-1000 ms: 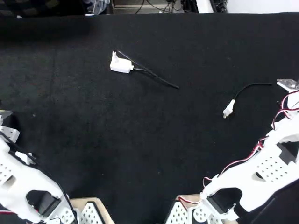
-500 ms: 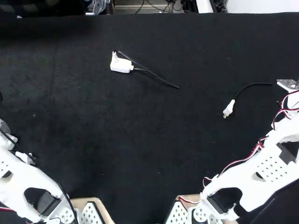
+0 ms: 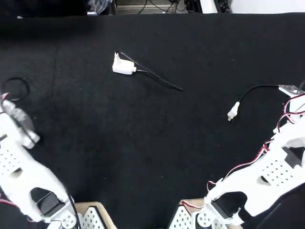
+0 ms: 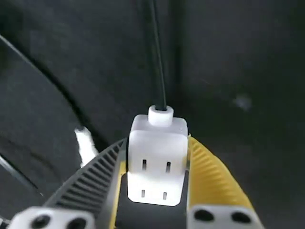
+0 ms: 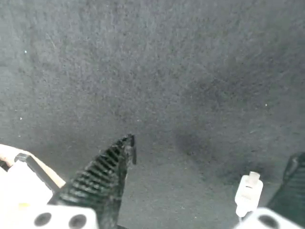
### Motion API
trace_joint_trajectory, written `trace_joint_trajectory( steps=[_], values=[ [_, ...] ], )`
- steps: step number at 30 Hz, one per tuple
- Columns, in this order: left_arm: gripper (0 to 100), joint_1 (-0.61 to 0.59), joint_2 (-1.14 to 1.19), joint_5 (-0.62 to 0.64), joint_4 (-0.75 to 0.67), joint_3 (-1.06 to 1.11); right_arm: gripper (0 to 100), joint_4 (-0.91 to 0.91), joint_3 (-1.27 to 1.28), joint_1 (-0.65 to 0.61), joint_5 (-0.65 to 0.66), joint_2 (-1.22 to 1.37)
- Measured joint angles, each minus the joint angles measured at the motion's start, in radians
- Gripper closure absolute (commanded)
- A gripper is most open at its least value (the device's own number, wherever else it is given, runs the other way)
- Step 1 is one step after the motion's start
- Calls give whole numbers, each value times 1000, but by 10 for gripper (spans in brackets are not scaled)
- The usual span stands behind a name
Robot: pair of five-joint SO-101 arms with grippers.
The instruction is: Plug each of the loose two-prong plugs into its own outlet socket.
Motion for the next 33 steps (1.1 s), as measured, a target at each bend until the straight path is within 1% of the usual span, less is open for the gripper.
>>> trace_joint_trajectory(
  steps=[3, 5, 10, 15, 17, 23, 27, 29, 33],
  values=[
    [973, 100, -81, 44, 26, -2, 539, 0, 0, 0, 0, 0],
    [973, 176, -144, 52, 29, -2, 539, 0, 0, 8, 0, 0],
    [973, 422, -295, 49, 31, 40, 539, 0, 0, 54, 0, 0],
    [973, 704, -354, -51, 31, 92, 539, 0, 0, 81, 0, 0],
    [972, 796, -354, -81, 26, 118, 539, 0, 0, 89, 0, 0],
    [971, 1014, -354, -195, -123, 265, 539, 0, 0, 107, 0, 0],
    [971, 1157, -354, -282, -261, 408, 539, 0, 0, 124, 0, 0],
    [971, 1203, -354, -338, -334, 480, 539, 0, 0, 135, 0, 0],
    [971, 1250, -354, -463, -466, 615, 539, 0, -8, 158, 0, 0]
  ],
)
